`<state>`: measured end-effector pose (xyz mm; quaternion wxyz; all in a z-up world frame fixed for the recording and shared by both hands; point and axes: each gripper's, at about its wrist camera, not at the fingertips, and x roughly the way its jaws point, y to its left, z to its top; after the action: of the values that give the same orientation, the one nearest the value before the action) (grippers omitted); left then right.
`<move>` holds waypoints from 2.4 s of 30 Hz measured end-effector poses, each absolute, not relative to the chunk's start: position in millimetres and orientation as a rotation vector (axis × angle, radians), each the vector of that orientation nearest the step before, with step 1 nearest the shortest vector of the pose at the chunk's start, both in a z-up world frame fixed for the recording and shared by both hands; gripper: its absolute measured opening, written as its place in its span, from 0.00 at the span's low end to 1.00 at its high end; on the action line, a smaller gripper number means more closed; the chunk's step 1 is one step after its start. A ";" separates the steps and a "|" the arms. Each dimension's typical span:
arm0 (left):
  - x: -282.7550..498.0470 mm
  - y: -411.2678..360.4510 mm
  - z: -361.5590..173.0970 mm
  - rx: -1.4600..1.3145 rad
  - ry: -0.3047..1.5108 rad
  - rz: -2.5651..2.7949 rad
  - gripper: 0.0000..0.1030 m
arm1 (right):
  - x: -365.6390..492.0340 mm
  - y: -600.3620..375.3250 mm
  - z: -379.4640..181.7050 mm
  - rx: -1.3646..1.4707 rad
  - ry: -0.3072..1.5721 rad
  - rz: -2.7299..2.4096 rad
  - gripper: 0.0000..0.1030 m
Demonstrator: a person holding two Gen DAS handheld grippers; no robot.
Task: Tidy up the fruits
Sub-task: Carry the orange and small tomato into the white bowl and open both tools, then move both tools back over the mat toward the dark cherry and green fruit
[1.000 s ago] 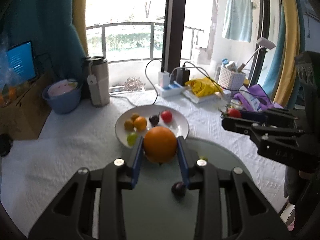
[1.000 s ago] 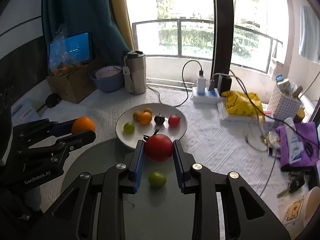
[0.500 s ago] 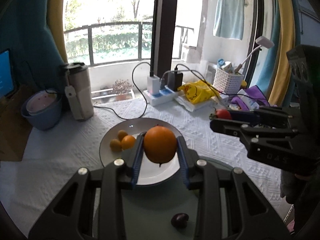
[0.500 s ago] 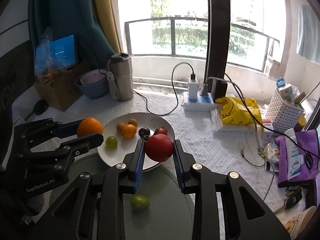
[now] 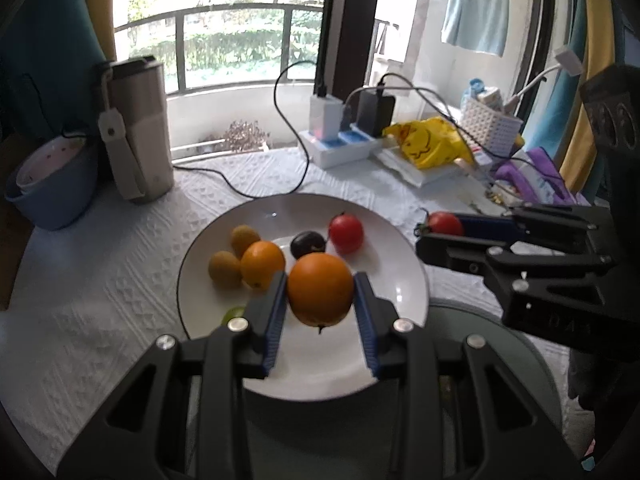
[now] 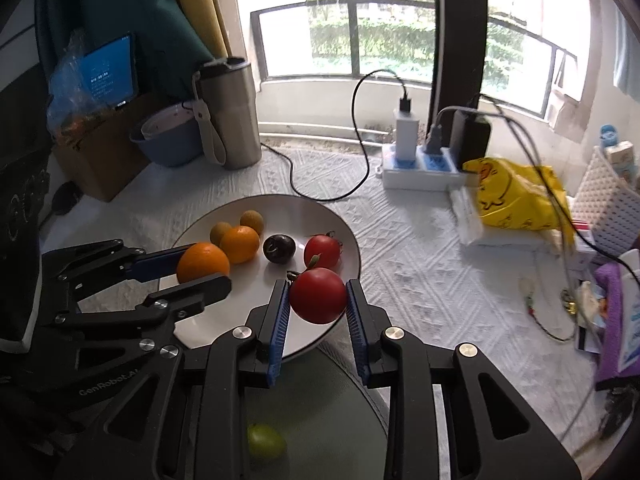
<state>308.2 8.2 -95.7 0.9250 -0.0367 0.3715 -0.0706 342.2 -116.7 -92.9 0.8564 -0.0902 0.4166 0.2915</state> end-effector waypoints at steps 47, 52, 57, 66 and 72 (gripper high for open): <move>307.6 37.1 -83.1 -0.179 0.738 -0.102 0.40 | 352.0 -90.7 -95.0 -0.224 0.885 0.634 0.29; 292.0 32.9 -71.4 -0.176 0.715 -0.101 0.40 | 337.1 -96.4 -81.3 -0.218 0.859 0.629 0.29; 277.2 27.0 -63.3 -0.172 0.697 -0.103 0.40 | 318.7 -102.5 -67.6 -0.216 0.831 0.627 0.29; 244.2 14.7 -51.0 -0.157 0.673 -0.101 0.40 | 288.1 -116.2 -51.3 -0.205 0.795 0.630 0.29; 224.0 8.5 -46.3 -0.153 0.663 -0.093 0.40 | 269.8 -125.8 -45.6 -0.200 0.777 0.633 0.29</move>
<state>224.0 8.5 -46.3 0.9416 -0.0751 0.3252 -0.0456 269.8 -125.8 -45.6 0.8723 -0.0956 0.3718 0.3028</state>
